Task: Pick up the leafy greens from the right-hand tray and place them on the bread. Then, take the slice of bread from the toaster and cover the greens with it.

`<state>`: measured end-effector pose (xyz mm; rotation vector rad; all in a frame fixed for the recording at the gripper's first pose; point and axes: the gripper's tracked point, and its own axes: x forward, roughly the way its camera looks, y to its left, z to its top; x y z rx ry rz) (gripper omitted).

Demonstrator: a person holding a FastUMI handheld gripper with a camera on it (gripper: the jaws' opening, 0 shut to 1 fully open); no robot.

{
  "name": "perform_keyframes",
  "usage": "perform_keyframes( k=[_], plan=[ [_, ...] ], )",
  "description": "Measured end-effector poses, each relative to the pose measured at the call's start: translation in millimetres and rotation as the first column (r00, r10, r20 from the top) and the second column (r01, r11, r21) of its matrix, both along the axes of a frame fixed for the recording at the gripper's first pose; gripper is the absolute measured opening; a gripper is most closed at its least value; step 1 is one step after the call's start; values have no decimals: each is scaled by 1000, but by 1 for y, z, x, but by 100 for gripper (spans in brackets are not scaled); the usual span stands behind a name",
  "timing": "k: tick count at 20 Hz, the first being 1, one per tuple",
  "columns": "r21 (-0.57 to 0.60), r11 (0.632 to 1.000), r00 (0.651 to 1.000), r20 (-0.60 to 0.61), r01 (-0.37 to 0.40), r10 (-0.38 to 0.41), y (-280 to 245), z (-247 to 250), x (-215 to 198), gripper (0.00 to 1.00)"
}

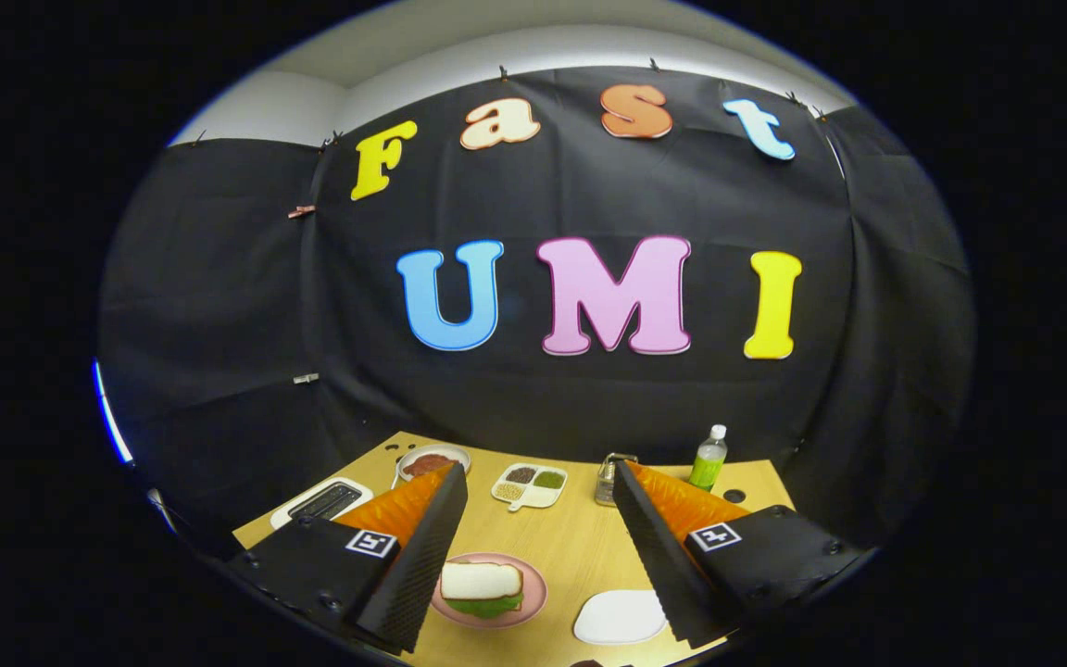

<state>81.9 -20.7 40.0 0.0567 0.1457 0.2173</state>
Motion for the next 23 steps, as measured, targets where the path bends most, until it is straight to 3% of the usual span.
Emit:
perform_keyframes(
  k=[3, 8, 23],
  plan=[
    [-26, 997, 993, 103, 68, -65, -11, 37, -21, 98],
    [41, 990, 977, 158, 137, -142, -7, 50, -60, 98],
    [85, 963, 964, 44, 257, -261, -19, 10, -86, 98]
  ],
)
